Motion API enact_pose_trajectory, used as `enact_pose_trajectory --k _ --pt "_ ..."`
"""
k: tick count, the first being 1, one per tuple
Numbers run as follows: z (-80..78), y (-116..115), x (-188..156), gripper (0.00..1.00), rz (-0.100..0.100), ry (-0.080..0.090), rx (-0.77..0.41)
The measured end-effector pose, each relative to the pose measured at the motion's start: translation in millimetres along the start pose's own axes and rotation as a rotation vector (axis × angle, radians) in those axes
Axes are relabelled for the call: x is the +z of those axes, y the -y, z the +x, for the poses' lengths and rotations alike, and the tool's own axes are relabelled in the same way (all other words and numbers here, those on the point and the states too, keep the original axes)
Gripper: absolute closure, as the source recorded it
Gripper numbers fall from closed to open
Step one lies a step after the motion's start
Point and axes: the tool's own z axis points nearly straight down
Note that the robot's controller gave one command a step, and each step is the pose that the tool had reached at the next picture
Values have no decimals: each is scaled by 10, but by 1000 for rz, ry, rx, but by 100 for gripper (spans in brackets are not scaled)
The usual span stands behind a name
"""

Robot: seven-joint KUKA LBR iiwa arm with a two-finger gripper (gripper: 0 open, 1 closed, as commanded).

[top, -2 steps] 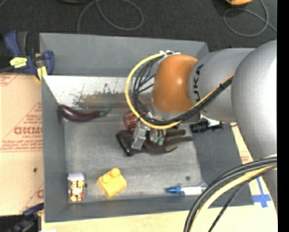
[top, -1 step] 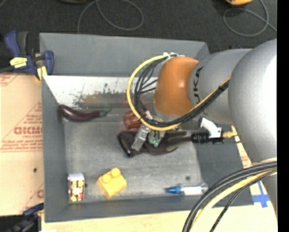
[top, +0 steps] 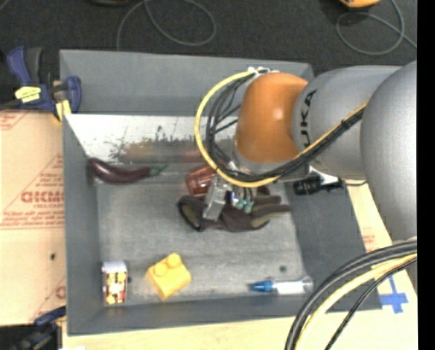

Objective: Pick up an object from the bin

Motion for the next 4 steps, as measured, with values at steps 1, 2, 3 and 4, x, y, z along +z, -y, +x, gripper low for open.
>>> enact_pose_trajectory --k 1,2,3,4 --pt "-29 66 -80 100 -2 2 -61" --pt "-58 40 -172 100 -2 2 210" --pt "-91 87 -126 100 -2 3 196" --pt "21 -10 -127 100 -1 1 237"
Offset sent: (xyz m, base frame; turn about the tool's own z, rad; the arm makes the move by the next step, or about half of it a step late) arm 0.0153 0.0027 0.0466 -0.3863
